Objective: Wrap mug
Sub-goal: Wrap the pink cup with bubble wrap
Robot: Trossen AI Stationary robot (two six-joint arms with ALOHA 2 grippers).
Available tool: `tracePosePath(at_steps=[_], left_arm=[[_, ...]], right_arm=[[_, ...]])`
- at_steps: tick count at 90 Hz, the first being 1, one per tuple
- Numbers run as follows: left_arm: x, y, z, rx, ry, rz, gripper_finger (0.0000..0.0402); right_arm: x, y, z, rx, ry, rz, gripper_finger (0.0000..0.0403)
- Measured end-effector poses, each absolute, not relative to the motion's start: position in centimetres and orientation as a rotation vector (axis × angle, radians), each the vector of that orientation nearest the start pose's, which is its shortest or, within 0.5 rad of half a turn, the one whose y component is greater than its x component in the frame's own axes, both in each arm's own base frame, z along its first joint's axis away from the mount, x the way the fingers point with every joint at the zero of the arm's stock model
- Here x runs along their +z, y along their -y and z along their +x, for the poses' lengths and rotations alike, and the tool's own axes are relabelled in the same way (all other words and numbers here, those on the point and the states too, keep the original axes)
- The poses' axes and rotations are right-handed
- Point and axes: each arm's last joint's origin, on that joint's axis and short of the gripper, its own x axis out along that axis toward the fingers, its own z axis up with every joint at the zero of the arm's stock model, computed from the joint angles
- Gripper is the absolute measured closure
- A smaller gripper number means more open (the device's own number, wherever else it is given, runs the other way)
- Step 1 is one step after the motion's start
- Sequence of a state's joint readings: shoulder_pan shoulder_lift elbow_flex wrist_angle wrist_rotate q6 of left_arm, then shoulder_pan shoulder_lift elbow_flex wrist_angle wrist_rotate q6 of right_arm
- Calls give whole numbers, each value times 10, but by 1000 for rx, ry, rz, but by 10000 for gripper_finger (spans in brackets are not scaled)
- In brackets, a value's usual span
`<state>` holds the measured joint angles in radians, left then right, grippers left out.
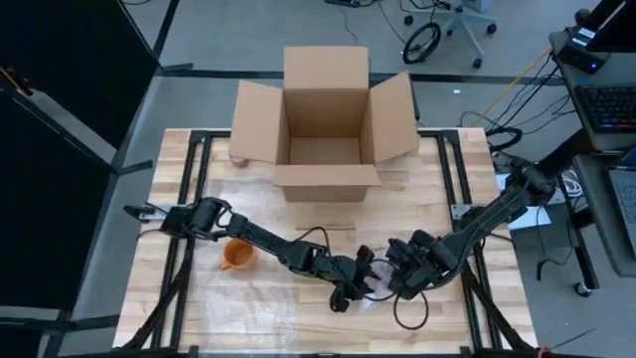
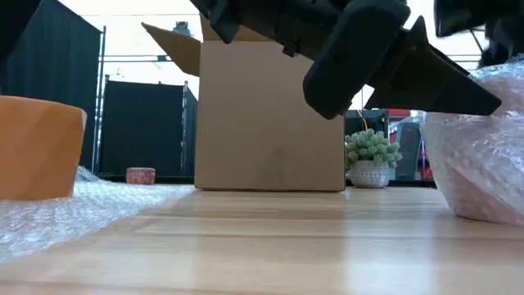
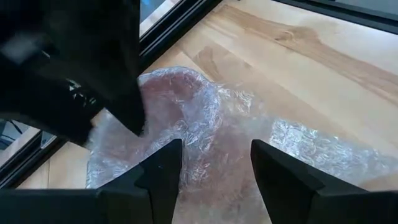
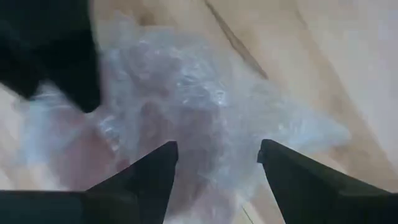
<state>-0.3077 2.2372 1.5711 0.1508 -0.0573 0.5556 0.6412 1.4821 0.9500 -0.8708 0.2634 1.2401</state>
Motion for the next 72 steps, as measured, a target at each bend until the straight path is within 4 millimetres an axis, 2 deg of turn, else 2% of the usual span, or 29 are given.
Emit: tracePosePath(at_steps=[17,31,51,72], left_arm=[[160,149,475,-380,-423,633,224],[160,149,475,-381,-421,633,223],[160,149,475,-380,-419,633,223],[159,149,474,-382,-428,634,223]], right_arm=[[157,-139,201,-530,-1138,570,179],[147,-138,198,-514,-1145,596,179],[165,-138,205,-449,-1212,549,179],[209,-144,214,-415,-1261,445,179]])
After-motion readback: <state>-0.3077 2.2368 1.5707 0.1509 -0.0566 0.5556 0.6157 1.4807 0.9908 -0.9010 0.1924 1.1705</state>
